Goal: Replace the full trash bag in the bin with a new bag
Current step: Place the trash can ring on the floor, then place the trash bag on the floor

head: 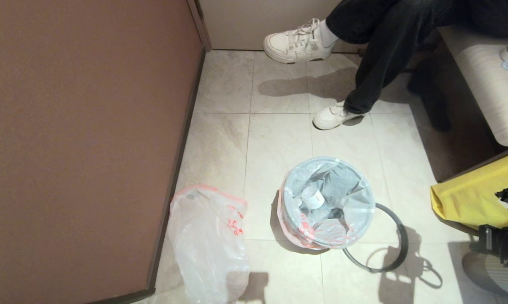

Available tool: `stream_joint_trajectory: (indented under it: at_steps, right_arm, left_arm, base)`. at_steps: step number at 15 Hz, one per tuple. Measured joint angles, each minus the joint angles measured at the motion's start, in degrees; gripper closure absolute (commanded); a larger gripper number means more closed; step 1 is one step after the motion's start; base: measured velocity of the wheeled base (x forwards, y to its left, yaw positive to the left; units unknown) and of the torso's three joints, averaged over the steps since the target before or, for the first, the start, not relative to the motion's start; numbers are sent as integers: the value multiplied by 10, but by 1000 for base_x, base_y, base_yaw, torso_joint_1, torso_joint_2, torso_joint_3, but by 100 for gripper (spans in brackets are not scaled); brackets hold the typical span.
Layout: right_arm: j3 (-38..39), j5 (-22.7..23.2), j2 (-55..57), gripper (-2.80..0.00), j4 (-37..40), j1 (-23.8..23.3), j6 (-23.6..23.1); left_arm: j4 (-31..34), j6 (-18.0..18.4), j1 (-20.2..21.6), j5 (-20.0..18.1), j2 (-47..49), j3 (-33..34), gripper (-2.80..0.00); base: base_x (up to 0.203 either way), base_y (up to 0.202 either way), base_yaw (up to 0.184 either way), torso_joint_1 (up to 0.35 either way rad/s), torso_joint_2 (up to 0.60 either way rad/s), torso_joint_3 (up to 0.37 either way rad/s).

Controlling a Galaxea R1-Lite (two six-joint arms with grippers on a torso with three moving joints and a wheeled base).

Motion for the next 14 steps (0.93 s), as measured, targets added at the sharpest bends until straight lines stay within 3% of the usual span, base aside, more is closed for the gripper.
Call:
stream_joint_trajectory:
  at_steps: [5, 10, 14]
  right_arm:
    - [-31, 113, -2, 0, -1, 71, 113]
    - [-127, 118, 109, 0, -3, 103, 136]
    - [-205, 76, 210, 0, -12, 142, 135]
  left_arm:
    - [0, 0, 0, 0, 0, 0, 0]
    - [0, 0, 0, 0, 0, 0, 0]
    - [0, 0, 0, 0, 0, 0, 0]
  base:
    - [0, 0, 0, 0, 0, 0]
    - [0, 0, 0, 0, 0, 0]
    - [0, 0, 0, 0, 0, 0]
